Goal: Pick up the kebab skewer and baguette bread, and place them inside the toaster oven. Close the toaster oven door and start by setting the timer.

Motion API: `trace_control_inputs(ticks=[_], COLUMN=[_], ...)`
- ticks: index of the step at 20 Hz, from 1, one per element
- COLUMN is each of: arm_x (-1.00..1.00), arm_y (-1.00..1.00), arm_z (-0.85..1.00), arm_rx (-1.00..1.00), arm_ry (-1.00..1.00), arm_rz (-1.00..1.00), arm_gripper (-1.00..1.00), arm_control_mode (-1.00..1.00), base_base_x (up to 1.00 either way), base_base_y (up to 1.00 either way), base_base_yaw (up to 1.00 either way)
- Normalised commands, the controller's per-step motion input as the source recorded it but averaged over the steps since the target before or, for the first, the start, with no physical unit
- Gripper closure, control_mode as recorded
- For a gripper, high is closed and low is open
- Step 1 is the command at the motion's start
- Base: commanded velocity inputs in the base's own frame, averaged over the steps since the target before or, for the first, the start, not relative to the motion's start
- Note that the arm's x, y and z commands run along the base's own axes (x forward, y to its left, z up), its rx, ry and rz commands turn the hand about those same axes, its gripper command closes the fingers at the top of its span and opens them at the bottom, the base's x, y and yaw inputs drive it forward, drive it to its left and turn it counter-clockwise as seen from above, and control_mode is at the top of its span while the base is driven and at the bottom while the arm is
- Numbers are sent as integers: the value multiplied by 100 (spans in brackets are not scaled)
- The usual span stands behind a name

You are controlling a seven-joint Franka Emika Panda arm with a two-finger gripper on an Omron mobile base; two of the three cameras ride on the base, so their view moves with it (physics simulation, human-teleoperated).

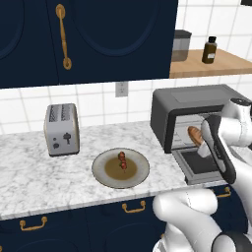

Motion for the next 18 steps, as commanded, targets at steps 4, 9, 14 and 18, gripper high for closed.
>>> trace_control_inputs(ticks=[4,9,14,18], arm_x=[42,43,27,39], arm_y=[-16,0,-2,-9], arm_z=[0,0,-13,-7], arm_rx=[0,0,0,0], arm_ry=[10,0,3,0], arm_rz=[1,1,0,0], arm_gripper=[100,100,100,100], arm_control_mode=[-100,-100,-100,-100], base_base_x=[0,0,0,0], base_base_y=[0,0,0,0], base_base_yaw=[0,0,0,0])
